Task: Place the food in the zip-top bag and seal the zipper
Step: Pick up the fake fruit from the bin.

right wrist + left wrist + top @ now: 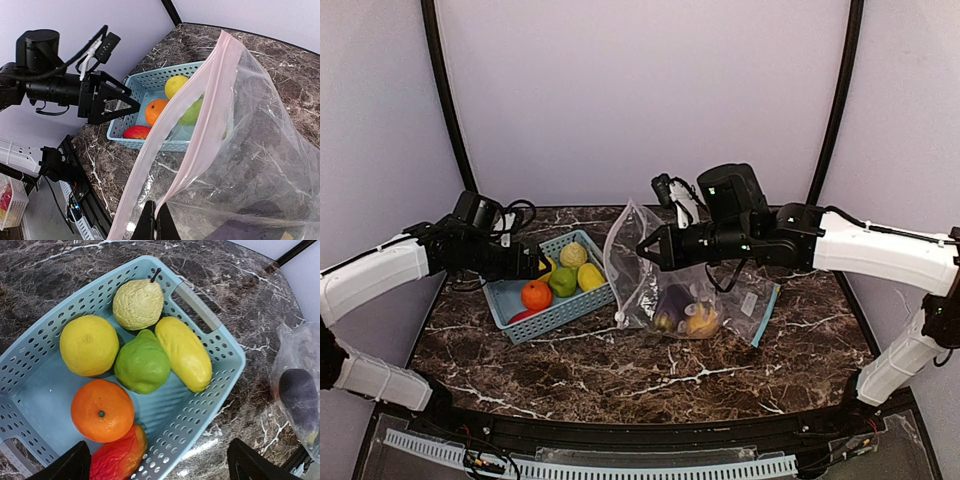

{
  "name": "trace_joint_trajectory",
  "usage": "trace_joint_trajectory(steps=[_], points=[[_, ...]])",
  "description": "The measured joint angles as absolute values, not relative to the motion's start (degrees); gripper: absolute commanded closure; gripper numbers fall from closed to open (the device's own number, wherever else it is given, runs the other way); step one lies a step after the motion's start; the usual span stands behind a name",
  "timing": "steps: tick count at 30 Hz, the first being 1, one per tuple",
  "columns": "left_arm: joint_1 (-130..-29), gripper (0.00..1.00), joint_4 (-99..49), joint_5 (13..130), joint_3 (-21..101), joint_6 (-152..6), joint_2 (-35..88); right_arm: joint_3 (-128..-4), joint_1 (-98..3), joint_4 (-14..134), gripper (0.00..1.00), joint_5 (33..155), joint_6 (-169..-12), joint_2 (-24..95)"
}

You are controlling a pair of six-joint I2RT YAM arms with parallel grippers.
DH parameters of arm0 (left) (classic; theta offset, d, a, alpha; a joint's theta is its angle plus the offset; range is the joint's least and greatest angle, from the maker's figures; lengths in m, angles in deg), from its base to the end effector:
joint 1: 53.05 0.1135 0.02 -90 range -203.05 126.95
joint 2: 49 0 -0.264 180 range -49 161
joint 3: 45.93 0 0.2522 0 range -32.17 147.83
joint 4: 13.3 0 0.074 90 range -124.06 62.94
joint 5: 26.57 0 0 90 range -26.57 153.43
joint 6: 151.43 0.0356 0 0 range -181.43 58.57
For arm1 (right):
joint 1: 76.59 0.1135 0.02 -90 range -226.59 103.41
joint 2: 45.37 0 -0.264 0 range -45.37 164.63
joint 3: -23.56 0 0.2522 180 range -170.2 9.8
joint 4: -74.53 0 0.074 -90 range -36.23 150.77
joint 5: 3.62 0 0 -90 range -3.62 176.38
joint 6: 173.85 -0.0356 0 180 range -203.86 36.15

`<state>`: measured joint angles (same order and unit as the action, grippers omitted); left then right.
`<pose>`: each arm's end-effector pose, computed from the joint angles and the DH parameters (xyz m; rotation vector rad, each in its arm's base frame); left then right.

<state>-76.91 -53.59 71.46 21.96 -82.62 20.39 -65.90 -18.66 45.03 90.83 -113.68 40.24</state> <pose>0.2364 -0.1100 0.2812 0.1289 2.3542 -0.5567 0.1836 0.2982 0.3463 -0.5808 2.1014 1.0115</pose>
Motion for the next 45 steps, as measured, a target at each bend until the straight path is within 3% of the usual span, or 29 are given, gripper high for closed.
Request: trace_joint_trajectory(steps=[12,29,38,45], points=[[-71.44,0.03,-49.0,71.59,21.45,-80.06,33.09,-66.36,-18.66,44.61,1.0,90.85,-113.02,41.59],[-69.98,0.03,-45.02,73.91,18.28,-79.52,40.06,-67.24,-18.66,44.0,1.0,90.85,-112.83,42.81],[-69.91,0.23,-44.32,73.04,18.24,-79.17,40.93,-67.24,-18.66,43.98,1.0,90.85,-112.83,42.81],[-69.91,0.28,-44.26,72.36,18.24,-78.79,40.89,-67.24,-18.66,43.98,1.0,90.85,-112.83,42.86]])
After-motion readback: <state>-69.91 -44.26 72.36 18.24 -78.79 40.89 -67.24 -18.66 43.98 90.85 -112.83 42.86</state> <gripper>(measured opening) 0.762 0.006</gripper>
